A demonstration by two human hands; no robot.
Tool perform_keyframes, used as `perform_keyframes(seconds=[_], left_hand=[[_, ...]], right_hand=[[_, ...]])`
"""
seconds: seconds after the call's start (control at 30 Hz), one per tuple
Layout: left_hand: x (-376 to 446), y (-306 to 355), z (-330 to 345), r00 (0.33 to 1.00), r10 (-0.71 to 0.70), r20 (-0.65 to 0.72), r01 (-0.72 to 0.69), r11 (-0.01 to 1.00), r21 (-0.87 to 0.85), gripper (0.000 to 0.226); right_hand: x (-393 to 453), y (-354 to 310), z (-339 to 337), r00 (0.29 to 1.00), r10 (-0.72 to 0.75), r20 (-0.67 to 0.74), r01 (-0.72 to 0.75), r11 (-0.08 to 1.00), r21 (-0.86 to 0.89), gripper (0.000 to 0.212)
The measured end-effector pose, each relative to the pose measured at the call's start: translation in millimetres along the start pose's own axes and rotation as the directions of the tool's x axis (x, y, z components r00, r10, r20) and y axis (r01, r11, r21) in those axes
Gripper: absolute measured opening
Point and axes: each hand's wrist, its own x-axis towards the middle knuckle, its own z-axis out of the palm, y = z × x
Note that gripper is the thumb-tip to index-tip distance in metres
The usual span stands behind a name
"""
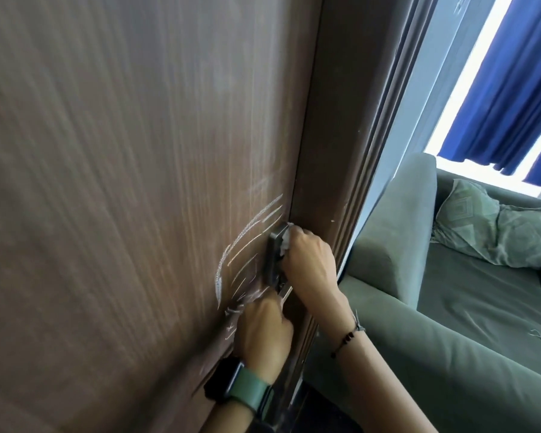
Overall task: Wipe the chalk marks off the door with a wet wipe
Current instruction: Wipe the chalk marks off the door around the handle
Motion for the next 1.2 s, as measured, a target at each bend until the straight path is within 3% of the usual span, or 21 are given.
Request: perform_keyframes(seconds=[0.3, 0.47, 0.6, 0.73, 0.87, 0.97, 1.1, 1.2], left_hand=[[2.6, -8.6, 39.6, 0.984, -0.168, -0.051, 0.172, 0.983, 0.067, 0.025], [1.2, -7.5, 58.7, 0.959, -0.258, -0.119, 0.257, 0.966, -0.023, 0.023], [2.7, -6.3, 71.0, 0.928, -0.330, -0.172, 0.322, 0.944, -0.072, 0.022], [10.7, -15.9, 70.4, 0.909, -0.354, -0.220, 0.374, 0.925, 0.057, 0.022], [28.6, -31.6, 55.6, 0.924, -0.317, -0.216, 0.351, 0.926, 0.140, 0.014], [44.0, -39.4, 34.3, 0.944, -0.273, -0.184, 0.308, 0.931, 0.198, 0.015], [56.9, -39.7, -5.5, 0.943, -0.280, -0.179, 0.324, 0.896, 0.305, 0.032], [68.8, -41.9, -32.8, 0.949, -0.277, -0.153, 0.315, 0.865, 0.392, 0.024]], right_hand=[[4.3, 15.2, 7.2, 0.995, -0.064, 0.078, 0.069, 0.996, -0.058, 0.020], [5.1, 26.3, -1.7, 0.975, -0.120, 0.187, 0.124, 0.992, -0.009, 0.023], [1.2, 33.5, -1.6, 0.974, -0.208, 0.085, 0.209, 0.978, 0.002, 0.015], [-0.8, 34.6, 12.2, 0.979, -0.203, 0.014, 0.193, 0.952, 0.239, 0.012], [7.9, 23.4, 25.0, 0.965, -0.263, -0.018, 0.251, 0.897, 0.364, 0.009], [17.1, 12.7, 39.2, 0.955, -0.284, -0.088, 0.294, 0.860, 0.417, 0.018], [37.5, 2.4, 68.7, 0.982, -0.186, 0.029, 0.134, 0.799, 0.586, 0.023], [56.1, -6.4, 87.5, 0.994, -0.061, 0.096, -0.031, 0.668, 0.744, 0.015]])
